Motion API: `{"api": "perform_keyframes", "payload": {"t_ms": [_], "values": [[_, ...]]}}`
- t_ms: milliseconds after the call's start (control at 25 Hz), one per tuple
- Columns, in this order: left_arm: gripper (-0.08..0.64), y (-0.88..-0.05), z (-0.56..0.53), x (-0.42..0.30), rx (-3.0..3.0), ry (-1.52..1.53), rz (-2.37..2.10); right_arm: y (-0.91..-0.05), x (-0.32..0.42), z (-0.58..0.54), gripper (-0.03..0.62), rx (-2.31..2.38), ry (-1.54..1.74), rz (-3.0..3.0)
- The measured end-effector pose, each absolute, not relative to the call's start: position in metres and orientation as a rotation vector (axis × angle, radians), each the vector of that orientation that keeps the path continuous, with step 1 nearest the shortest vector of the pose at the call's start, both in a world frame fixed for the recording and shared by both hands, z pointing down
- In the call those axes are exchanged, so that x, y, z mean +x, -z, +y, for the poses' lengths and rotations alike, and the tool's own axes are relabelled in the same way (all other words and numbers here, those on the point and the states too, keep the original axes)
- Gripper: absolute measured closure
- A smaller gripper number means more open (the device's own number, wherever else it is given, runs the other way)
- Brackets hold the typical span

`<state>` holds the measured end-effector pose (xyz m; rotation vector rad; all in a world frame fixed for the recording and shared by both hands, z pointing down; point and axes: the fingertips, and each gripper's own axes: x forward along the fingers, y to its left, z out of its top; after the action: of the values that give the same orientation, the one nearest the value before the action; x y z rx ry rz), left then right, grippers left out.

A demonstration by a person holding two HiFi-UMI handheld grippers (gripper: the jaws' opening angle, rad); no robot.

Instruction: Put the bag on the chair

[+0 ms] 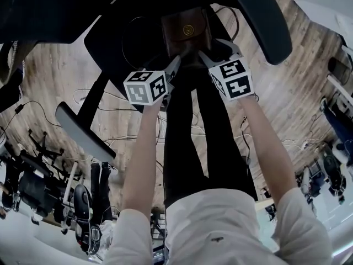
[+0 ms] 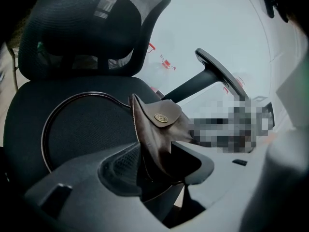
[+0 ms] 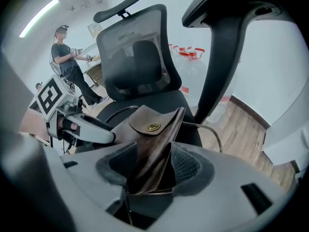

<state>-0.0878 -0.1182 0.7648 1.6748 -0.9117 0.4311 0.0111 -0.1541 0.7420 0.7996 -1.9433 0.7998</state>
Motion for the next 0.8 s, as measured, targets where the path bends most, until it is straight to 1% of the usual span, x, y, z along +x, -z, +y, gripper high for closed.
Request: {"api": "perform_keyframes", "payload": {"t_ms": [80,200,800], "values": [[0.373,-0.765,-0.118,-0.088,1.680,-0.443,-0.904,-0.741,0.012,-0.156,0.368,0.797,-0.787,-1.951],[0.342,-0.763,-0.117,-0.088,1.691,-0.458,-0.911,-0.736,0.010,-0.158,0.367,0.804,-0.787,-1.967],[0.339,-0.735,-0.128,-0.095,1.729,-0.414,-0.982,-0.719,0.002,-0.157,0.368,0.813,-0.771,-2.021]]}}
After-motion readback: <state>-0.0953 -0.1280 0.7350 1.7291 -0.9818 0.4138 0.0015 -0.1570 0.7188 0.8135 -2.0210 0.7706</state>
